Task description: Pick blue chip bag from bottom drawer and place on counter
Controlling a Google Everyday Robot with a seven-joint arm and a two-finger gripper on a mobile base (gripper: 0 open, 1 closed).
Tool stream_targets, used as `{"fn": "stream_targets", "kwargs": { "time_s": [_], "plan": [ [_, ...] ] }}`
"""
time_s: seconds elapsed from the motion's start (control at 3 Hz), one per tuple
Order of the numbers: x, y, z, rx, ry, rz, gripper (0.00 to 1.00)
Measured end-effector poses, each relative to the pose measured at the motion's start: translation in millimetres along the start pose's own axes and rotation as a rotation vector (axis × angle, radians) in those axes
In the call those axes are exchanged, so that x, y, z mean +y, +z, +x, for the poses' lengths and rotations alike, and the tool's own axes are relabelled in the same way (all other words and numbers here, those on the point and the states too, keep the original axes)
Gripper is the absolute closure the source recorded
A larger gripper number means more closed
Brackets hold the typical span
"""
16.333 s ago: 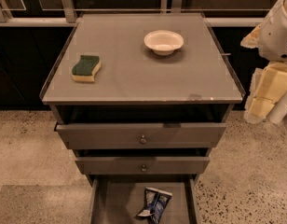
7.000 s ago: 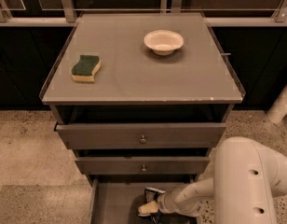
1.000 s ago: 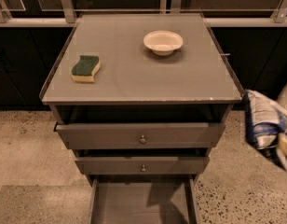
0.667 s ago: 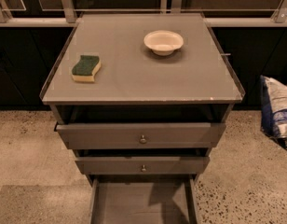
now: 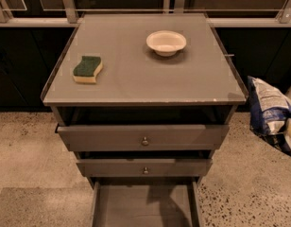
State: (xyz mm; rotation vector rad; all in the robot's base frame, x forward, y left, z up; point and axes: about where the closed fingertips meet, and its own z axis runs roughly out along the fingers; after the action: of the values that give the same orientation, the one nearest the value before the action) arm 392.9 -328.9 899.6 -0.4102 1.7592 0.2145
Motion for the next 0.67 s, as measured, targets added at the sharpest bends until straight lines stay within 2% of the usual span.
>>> {"fn": "stream_targets", "kwargs": {
  "time_s": [0.33, 0.67],
  "plan": [
    [4, 43, -29, -0.051, -0.061, -0.048, 1.0],
    [11, 88, -76, -0.101, -0.161, -0.101, 1.0]
  ]
}}
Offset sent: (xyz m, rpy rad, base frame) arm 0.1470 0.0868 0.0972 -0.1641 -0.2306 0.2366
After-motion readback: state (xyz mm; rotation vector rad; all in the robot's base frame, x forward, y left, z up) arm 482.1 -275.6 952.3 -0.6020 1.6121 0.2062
